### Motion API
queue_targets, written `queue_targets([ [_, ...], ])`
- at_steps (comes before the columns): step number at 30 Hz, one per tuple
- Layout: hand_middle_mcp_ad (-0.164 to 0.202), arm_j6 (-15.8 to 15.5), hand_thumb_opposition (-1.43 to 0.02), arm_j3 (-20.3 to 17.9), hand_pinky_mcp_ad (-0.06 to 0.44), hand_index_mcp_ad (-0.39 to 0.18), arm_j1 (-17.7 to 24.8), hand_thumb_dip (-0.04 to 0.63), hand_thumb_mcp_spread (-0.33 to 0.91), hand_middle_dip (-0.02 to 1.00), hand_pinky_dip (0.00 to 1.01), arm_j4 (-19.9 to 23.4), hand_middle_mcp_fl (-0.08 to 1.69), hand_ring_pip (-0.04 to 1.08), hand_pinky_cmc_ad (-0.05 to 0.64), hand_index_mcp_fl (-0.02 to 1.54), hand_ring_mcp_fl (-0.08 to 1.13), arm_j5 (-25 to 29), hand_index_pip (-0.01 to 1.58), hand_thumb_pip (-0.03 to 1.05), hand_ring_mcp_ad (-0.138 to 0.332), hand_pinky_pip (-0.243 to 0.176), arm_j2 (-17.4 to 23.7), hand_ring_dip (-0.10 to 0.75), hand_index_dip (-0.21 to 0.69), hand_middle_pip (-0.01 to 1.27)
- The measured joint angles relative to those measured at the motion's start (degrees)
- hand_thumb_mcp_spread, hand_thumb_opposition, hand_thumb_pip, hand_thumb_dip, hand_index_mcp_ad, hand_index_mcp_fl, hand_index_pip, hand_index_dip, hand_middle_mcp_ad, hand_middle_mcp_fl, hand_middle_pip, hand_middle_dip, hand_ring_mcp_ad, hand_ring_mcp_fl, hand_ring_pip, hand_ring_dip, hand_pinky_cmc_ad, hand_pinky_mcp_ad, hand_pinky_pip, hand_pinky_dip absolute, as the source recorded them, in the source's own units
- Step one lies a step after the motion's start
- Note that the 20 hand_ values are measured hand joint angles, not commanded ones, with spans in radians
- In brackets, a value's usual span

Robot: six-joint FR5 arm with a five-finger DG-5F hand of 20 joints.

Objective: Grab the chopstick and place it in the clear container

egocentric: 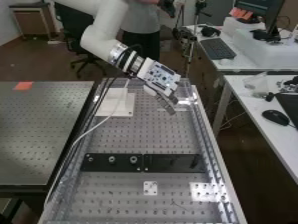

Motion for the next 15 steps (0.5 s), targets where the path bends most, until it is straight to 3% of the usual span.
queue_targets([
  [15,0.040,-0.85,-0.82,1.70,0.298,-0.218,-0.09,0.307,0.58,0.69,0.18,0.34,0.92,0.07,0.361,0.90,0.46,0.13,0.14,0.40,0.072,0.045,-0.71,0.506,0.372,0.16],
])
